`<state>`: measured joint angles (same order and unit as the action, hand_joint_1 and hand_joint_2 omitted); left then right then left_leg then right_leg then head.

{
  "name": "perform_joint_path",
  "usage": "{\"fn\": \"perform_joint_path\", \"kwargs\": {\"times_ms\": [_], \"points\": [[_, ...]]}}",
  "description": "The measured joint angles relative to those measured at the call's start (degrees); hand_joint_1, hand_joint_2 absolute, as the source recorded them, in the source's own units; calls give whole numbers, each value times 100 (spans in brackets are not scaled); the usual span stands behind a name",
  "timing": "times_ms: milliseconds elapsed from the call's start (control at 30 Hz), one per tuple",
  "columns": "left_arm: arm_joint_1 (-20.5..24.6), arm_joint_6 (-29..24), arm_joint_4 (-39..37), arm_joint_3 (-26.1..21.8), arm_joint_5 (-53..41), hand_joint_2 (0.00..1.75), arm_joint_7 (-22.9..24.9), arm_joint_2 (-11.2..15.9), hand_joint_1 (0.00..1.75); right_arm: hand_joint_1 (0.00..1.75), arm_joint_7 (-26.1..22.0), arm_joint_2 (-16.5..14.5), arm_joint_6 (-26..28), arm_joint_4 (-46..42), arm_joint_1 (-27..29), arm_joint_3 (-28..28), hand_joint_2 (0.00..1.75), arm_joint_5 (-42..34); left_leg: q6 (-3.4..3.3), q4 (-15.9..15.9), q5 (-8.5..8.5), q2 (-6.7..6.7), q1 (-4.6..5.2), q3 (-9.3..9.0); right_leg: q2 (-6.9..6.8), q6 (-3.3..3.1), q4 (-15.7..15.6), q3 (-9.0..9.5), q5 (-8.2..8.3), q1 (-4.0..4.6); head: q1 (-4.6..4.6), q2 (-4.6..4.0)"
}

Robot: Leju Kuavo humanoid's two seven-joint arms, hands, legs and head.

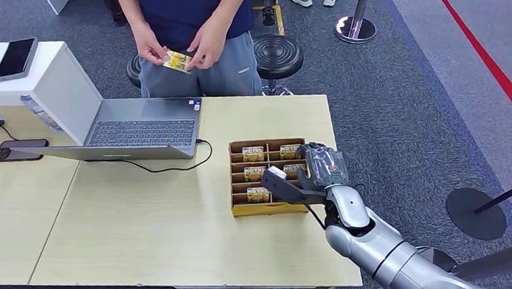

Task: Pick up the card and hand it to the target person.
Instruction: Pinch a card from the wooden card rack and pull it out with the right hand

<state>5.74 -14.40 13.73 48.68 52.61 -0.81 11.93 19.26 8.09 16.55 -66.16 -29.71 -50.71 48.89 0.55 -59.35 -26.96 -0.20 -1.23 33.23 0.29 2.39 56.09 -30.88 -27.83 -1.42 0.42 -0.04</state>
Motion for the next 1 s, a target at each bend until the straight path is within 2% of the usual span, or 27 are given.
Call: {"fn": "perform_joint_path", "kwargs": {"times_ms": [1000], "points": [[0, 0, 0, 0, 0, 0, -4, 0, 0, 103, 0, 0, -14, -22, 5, 5, 175, 16, 0, 0, 0, 0, 0, 0, 0, 0, 0, 0, 0, 0, 0, 0]]}}
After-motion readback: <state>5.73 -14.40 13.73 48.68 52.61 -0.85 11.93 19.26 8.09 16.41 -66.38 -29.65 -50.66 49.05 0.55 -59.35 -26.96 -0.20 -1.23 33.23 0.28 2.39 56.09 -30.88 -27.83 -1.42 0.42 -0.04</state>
